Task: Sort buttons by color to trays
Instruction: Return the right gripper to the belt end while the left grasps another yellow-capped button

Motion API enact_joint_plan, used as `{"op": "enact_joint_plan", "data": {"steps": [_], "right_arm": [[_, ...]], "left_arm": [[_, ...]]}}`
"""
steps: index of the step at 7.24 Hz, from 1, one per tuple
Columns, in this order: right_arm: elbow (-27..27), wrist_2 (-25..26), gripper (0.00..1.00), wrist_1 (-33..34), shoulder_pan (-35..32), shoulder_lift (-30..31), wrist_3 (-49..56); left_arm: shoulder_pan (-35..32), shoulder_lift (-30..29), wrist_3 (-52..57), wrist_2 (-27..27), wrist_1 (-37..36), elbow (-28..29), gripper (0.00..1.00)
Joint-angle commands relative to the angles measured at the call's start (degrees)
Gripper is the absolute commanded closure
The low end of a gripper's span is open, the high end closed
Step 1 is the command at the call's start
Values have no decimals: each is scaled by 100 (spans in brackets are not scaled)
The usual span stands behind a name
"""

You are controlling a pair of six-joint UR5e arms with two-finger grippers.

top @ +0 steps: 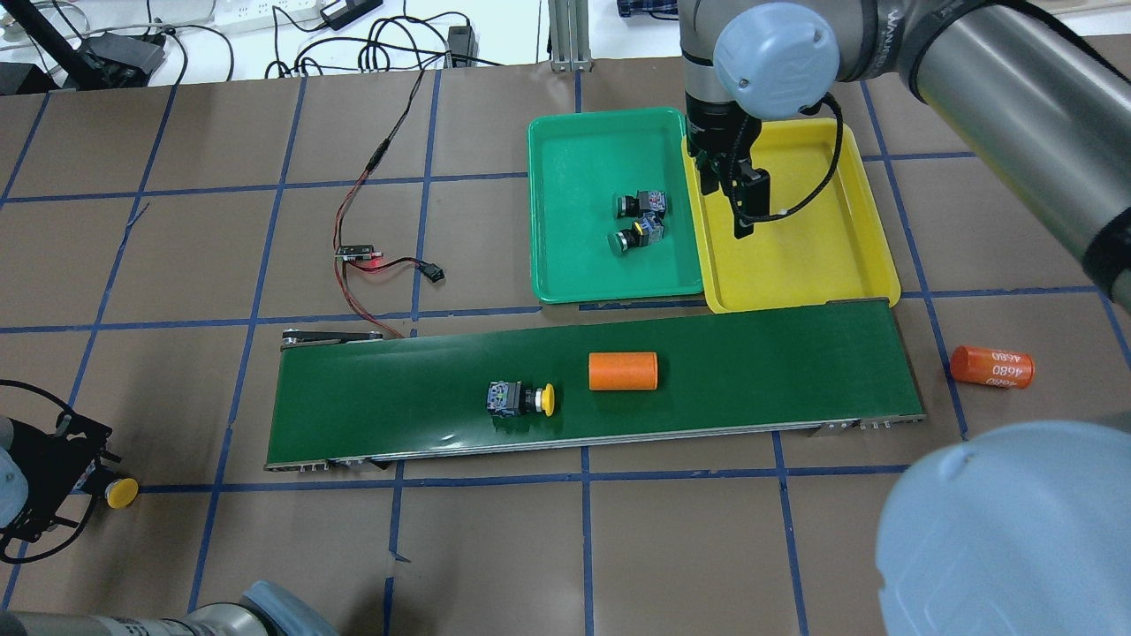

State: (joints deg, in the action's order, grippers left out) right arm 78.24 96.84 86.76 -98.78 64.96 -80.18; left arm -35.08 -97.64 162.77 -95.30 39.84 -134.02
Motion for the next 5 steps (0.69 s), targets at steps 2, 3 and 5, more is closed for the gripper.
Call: {"op": "enact_joint_plan", "data": {"steps": [2, 3, 5], "right_arm": [[1645, -569, 0, 310, 8, 1165, 20], [2242, -561, 0, 1220, 43, 1403, 20], [3211, -570, 0, 2219, 183, 1720, 20]], "left_arm": [[-7, -186, -17, 82, -318, -2, 79], [2, -186, -78, 73, -328, 16, 92], [2, -37, -314, 73, -320, 16, 100]]}}
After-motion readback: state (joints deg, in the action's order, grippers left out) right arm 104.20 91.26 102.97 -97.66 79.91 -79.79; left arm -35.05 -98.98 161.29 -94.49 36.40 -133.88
